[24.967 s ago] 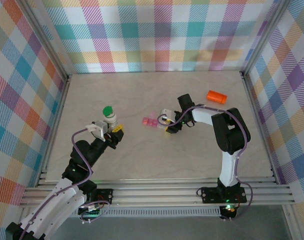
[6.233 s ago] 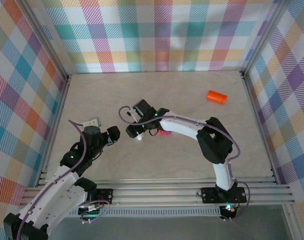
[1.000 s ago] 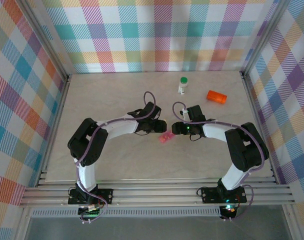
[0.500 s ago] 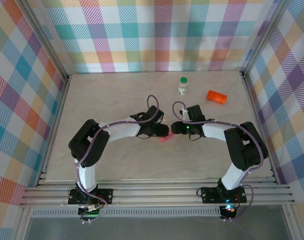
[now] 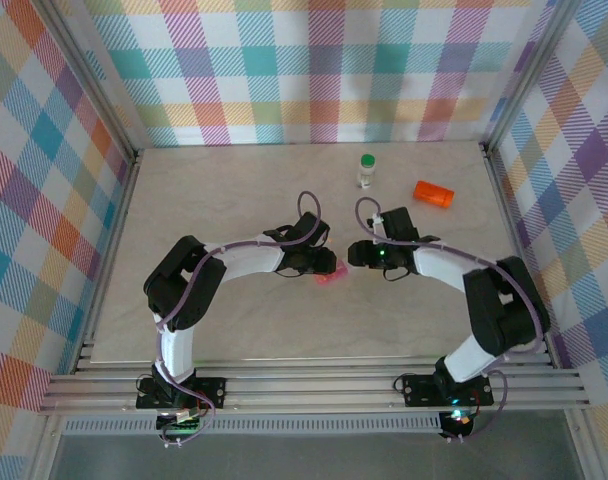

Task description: Sort the pills into containers

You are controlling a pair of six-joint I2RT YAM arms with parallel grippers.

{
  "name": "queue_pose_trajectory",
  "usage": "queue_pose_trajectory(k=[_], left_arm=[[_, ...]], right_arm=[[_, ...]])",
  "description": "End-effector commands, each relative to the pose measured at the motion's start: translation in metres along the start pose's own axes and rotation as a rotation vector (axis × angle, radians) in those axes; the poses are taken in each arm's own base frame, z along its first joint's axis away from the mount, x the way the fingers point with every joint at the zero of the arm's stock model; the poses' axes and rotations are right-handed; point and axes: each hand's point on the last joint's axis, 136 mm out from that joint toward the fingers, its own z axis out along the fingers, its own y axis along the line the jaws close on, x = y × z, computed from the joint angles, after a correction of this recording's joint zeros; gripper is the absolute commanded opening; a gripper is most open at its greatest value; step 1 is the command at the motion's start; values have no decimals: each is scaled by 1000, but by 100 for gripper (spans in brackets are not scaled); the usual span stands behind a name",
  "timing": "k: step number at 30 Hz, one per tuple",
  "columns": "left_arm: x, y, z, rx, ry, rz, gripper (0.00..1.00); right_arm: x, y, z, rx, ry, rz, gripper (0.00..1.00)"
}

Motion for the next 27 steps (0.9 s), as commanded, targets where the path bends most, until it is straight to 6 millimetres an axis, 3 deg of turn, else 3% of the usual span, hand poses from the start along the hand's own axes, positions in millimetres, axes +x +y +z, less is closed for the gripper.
queue_pose_trajectory(k=[1, 8, 19, 27], left_arm=[[30, 21, 18, -52, 79, -19, 30], [36, 26, 23, -58, 85, -50, 27], [43, 30, 22, -58, 86, -72, 23], [44, 31, 19, -60, 80, -66, 22]], right_arm=[[-6, 18, -28, -28, -21, 40, 57], [26, 25, -24, -103, 32, 148, 50], [37, 55, 8, -201, 50, 235, 32], [44, 36, 34, -132, 51, 285, 24]])
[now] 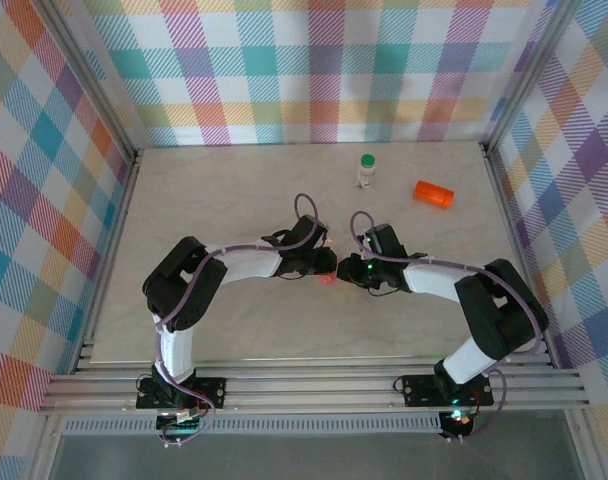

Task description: Sort the pills into containers

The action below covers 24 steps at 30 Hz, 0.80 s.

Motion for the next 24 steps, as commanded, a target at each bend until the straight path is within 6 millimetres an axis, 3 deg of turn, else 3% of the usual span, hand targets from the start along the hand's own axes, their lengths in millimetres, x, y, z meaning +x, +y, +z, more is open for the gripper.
queue_pose_trajectory(k=[1, 11, 14, 20, 24], left_arm=[[45, 40, 8, -133, 131, -23, 22], [47, 41, 9, -125, 132, -14, 19], [50, 41, 11, -118, 136, -12, 18], [60, 48, 22, -121, 165, -20, 15], [70, 53, 31, -116, 192, -33, 14]], right_arm=[[-7, -3, 8, 1, -44, 29, 24], [-10, -12, 20, 14, -55, 68, 24], [-7, -23, 26, 52, -45, 76, 24], [8, -56, 43, 109, -41, 190, 9], [18, -70, 52, 120, -34, 247, 9]])
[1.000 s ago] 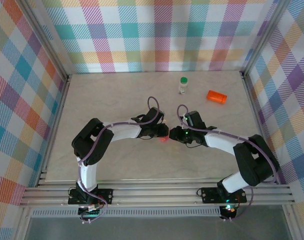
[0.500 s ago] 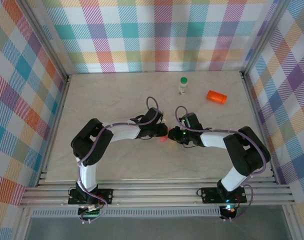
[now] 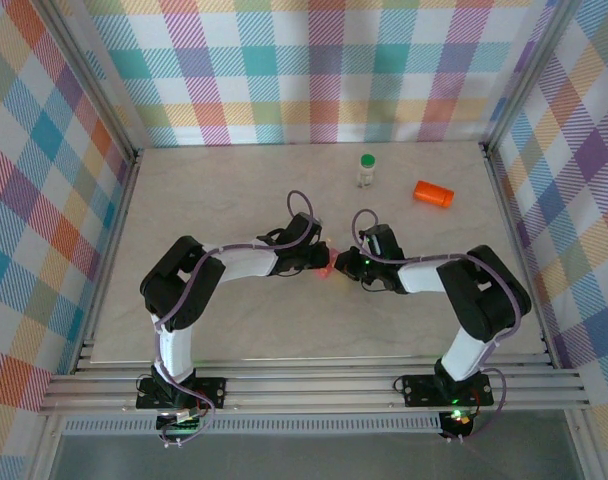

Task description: Sort the pills into containers

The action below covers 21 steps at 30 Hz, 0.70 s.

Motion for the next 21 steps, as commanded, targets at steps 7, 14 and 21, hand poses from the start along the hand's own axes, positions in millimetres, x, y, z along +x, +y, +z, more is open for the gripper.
queue_pose_trajectory(k=[7, 14, 21], left_arm=[[113, 46, 35, -100, 346, 8, 12], [149, 73, 45, -189, 452, 42, 11], [114, 60, 35, -227, 410, 136, 13]], right_arm=[[35, -87, 6, 289, 28, 93, 10], [40, -97, 11, 308, 43, 108, 12], [21, -65, -4, 232, -36, 90, 18]])
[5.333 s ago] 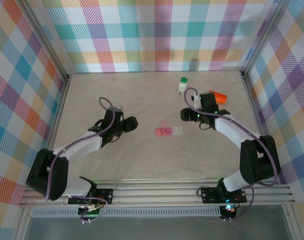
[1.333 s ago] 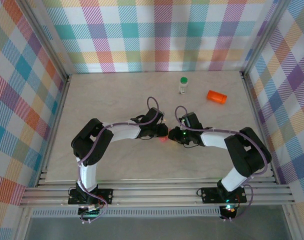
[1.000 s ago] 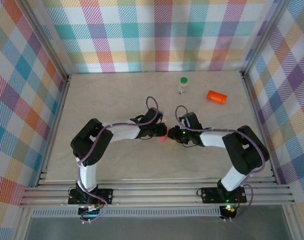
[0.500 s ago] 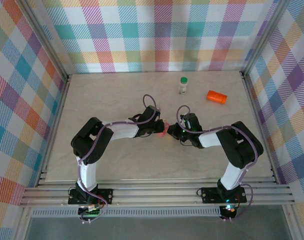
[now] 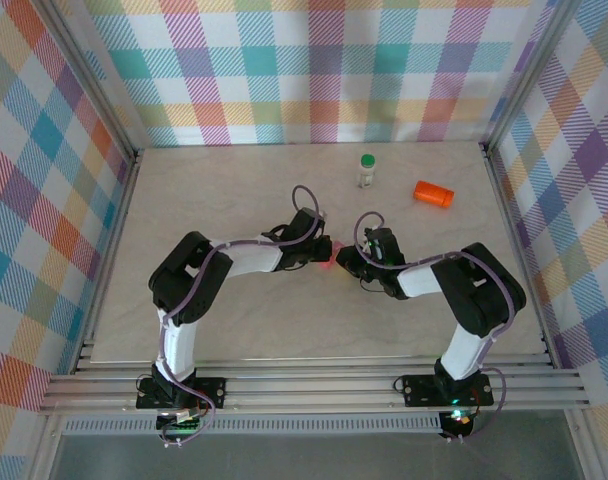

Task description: Sort the pills into containers

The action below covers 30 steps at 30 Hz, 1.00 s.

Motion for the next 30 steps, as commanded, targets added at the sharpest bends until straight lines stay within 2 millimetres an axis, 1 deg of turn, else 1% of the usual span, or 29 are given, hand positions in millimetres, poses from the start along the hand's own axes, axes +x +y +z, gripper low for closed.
queue_pose_trajectory(k=[1, 3, 5, 8, 11, 14, 16, 19, 21, 22, 23, 25, 26, 28, 29, 30], left_arm=[[127, 48, 9, -193, 447, 79, 14], [99, 37, 3, -182, 402, 97, 16], [72, 26, -3, -171, 353, 111, 17], [34, 15, -14, -161, 288, 127, 19], [5, 6, -27, -157, 243, 149, 21], [-19, 0, -46, -155, 189, 159, 26], [-34, -2, -63, -145, 143, 151, 28], [-54, -3, -96, -129, 51, 137, 37], [-66, 5, -124, -144, -29, 144, 41], [-69, 13, -135, -172, -66, 148, 44], [-72, 23, -149, -207, -113, 154, 50], [-73, 47, -180, -296, -219, 176, 55], [-74, 58, -194, -349, -284, 191, 56], [-74, 88, -229, -486, -452, 201, 64], [-70, 102, -244, -547, -515, 200, 66], [-67, 115, -264, -600, -610, 189, 68]], right_arm=[[37, -57, -11, 233, 101, 46, 19], [26, -38, -18, 203, 76, 20, 23], [15, -23, -27, 180, 41, 1, 25], [5, -9, -36, 171, 11, -30, 28], [0, 0, -47, 158, -7, -43, 29], [-3, 3, -61, 170, -25, -82, 33], [-11, 9, -75, 186, -62, -146, 36], [-28, 18, -99, 235, -125, -293, 45], [-46, 23, -123, 291, -194, -404, 51], [-53, 24, -133, 319, -229, -452, 54], [-63, 27, -146, 343, -280, -504, 58], [-81, 26, -172, 415, -392, -589, 68], [-88, 25, -181, 440, -436, -635, 73], [-101, 15, -196, 517, -541, -714, 88], [-107, 8, -202, 559, -587, -732, 95], [-114, -1, -206, 598, -632, -745, 100]])
